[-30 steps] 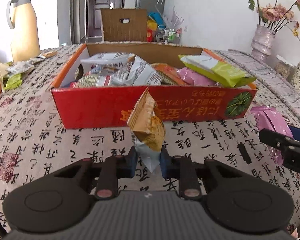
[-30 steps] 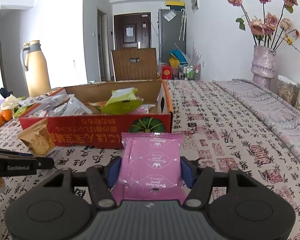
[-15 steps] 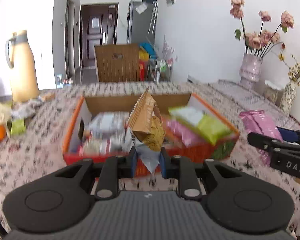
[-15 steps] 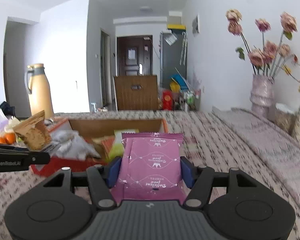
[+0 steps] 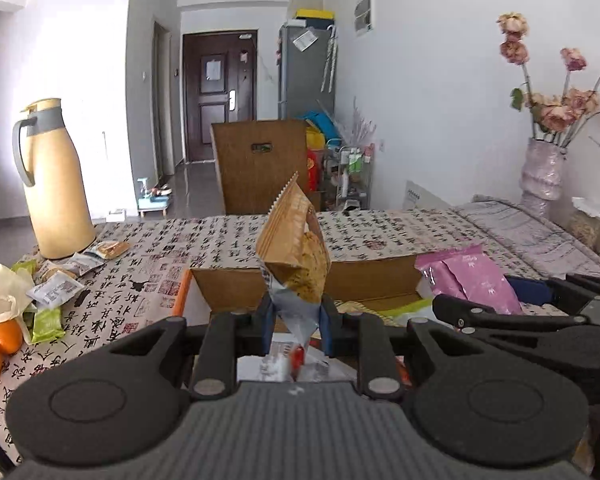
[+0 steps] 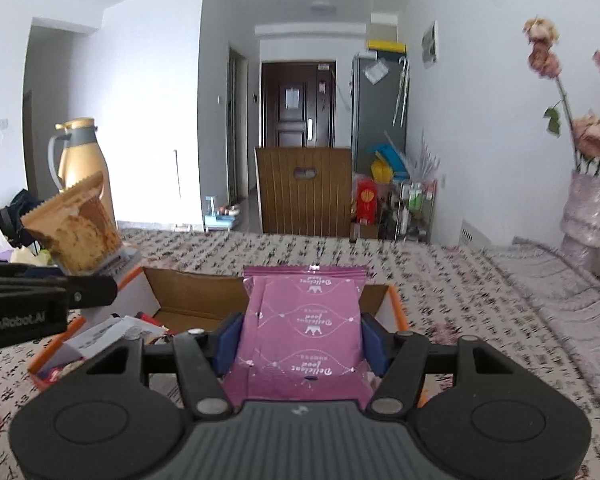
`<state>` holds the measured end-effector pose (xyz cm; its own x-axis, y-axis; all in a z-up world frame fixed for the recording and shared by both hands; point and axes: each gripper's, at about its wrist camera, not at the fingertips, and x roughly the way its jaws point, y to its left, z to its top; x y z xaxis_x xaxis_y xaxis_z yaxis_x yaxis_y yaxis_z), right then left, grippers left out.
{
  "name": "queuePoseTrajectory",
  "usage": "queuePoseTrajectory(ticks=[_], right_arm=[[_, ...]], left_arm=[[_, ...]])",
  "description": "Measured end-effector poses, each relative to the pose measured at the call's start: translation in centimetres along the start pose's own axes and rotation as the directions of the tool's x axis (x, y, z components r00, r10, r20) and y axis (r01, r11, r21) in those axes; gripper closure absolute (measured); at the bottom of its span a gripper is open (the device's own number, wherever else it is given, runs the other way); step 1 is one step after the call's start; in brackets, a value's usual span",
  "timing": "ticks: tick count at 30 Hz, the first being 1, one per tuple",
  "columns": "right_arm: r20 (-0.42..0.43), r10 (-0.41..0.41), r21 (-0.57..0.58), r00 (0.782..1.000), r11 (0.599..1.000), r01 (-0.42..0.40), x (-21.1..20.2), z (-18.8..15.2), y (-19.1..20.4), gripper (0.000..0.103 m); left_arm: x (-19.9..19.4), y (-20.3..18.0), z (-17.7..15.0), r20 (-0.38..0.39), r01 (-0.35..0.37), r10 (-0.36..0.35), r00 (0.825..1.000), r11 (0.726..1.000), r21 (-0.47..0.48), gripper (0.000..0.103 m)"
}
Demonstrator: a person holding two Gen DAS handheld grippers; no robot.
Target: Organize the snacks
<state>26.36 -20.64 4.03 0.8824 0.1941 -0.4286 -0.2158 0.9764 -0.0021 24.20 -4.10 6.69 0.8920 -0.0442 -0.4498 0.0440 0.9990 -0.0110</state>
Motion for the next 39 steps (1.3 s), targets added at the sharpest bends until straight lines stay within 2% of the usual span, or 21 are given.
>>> queuePoseTrajectory(ticks=[2, 4, 5, 6, 7, 8, 9, 13, 24, 29, 33, 39], right_arm=[[-0.023, 0.001, 0.006, 1.0, 1.0, -0.001, 1.1, 0.1, 0.2, 0.042], [-0.038, 0.006, 0.016, 0.999, 1.0, -0.006, 1.7, 0.0, 0.1, 0.042], [-0.038, 0.005, 0.016, 0.999, 1.0, -0.004, 1.8, -0.2, 0.2, 0.039], [-0.039, 0.0, 0.017, 0.999, 1.0, 0.0, 1.7, -0.3, 0.1, 0.029], [-0.036, -0.004, 0.019, 0.999, 1.0, 0.004, 1.5, -0.4, 0.0, 0.021], [-0.028, -0.009, 0.026, 1.0, 1.0, 0.009, 1.2, -0.5, -0.1, 0.008], [-0.016, -0.018, 0.033, 1.0, 0.999, 0.019, 0.9, -0.6, -0.3, 0.003], [0.0, -0.036, 0.053, 0.999, 0.998, 0.036, -0.4, -0.9, -0.8, 0.0], [0.034, -0.014, 0.036, 0.999, 0.999, 0.013, -6.6, -3.7, -0.5, 0.0], [0.041, 0.003, 0.035, 0.999, 0.999, -0.005, -9.9, -5.6, -0.3, 0.0], [0.042, 0.005, 0.03, 0.999, 1.0, -0.006, -12.3, -7.2, 0.0, 0.0], [0.016, 0.011, 0.034, 1.0, 0.999, -0.011, -14.9, -9.8, 0.4, 0.0]], left_arm=[[0.7, 0.5, 0.0, -0.019, 0.0, -0.001, 1.0, 1.0, -0.016, 0.076], [1.0, 1.1, -0.3, -0.022, -0.003, 0.003, 1.0, 1.0, -0.028, 0.06], [0.8, 1.3, -0.5, -0.017, -0.006, 0.005, 1.0, 0.999, -0.032, 0.039], [0.6, 1.5, -0.6, -0.005, -0.012, 0.012, 1.0, 0.999, -0.038, 0.018], [0.2, 1.7, -0.7, 0.015, -0.016, 0.016, 1.0, 0.999, -0.04, 0.012], [-0.2, 1.8, -0.8, 0.034, -0.017, 0.018, 0.999, 0.999, -0.04, 0.005], [-0.6, 1.8, -0.9, 0.047, -0.013, 0.015, 0.999, 0.999, -0.04, 0.001], [-2.4, 2.3, -1.5, 0.086, 0.014, -0.009, 0.996, 0.998, -0.058, 0.0], [-8.9, 3.2, -4.4, 0.165, 0.0, 0.016, 0.986, 0.996, -0.093, 0.0], [-11.4, 3.3, -6.2, 0.157, 0.03, -0.016, 0.988, 0.996, -0.089, 0.0], [-13.4, 3.0, -8.1, 0.153, 0.014, -0.002, 0.988, 0.997, -0.074, 0.0], [-15.0, 3.1, -10.8, 0.117, 0.025, -0.016, 0.993, 0.997, -0.075, 0.0]])
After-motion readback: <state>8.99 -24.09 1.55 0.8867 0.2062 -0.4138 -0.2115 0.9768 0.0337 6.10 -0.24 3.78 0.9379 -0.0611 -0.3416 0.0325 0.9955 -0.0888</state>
